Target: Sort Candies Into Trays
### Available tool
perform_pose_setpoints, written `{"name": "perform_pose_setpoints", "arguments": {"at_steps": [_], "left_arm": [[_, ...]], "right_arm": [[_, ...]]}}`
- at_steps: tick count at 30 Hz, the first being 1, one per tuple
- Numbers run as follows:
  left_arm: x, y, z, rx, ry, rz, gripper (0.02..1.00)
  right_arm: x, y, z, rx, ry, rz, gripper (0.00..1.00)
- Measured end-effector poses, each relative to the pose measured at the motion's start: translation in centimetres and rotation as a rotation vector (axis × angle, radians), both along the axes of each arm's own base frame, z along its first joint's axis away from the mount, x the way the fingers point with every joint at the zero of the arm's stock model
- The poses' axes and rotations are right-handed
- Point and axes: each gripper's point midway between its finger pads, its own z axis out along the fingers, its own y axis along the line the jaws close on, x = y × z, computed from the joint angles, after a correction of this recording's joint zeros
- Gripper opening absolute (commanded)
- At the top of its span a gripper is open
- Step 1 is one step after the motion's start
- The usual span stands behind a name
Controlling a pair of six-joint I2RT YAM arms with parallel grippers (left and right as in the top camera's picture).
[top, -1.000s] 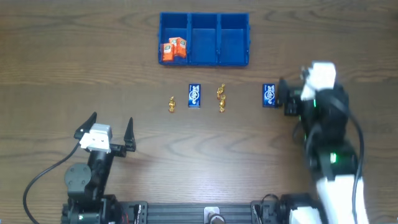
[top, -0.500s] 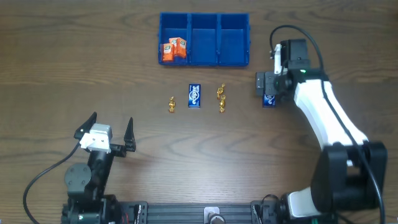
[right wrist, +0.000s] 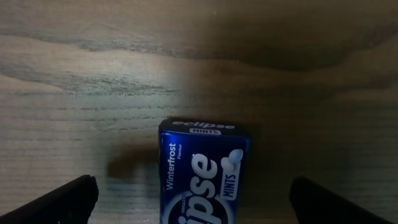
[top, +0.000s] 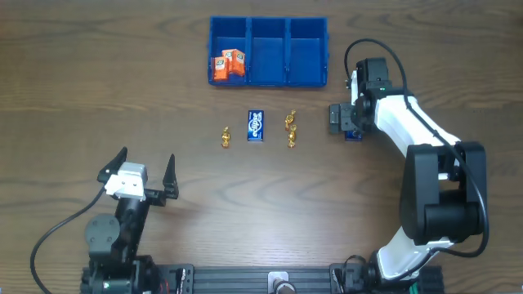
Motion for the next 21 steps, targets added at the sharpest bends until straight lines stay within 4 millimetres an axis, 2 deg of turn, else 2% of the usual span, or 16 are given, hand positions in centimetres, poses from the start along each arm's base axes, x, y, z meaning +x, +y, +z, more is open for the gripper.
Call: {"name": "perform_pose_setpoints", "arguments": {"at_steps": [7,11,13,15,18,19,21], "left_arm": [[0.0,0.0,0.0,0.0,0.0,0.0,0.998],[0.0,0.0,0.0,0.0,0.0,0.0,0.998],[0.0,0.0,0.0,0.0,0.0,0.0,0.998],[0.0,0.0,0.0,0.0,0.0,0.0,0.998],[0.0,0.0,0.0,0.0,0.0,0.0,0.998],[0.0,0.0,0.0,0.0,0.0,0.0,0.998],[0.0,0.0,0.0,0.0,0.0,0.0,0.998]], "right_arm": [[-0.1,0.0,-0.1,0.001,0.006,-0.004,0.958],[-0.4,0.0,-0.7,0.002,0.026,-0.004,0.915],[-0.5,0.0,-1.1,0.003,0.036,-0.004,0.851],[-0.5,0.2,-1.2,0.012,0.038,-0.007,0.722],[-0.5,0.1,-1.2,0.012,0.038,-0.016,0.415],[-0.5,0.1,-1.2,0.012,0.038,-0.017,0.369],[-0.4,0.2,-1.1,0.012,0.036,-0.014,0.349]]}}
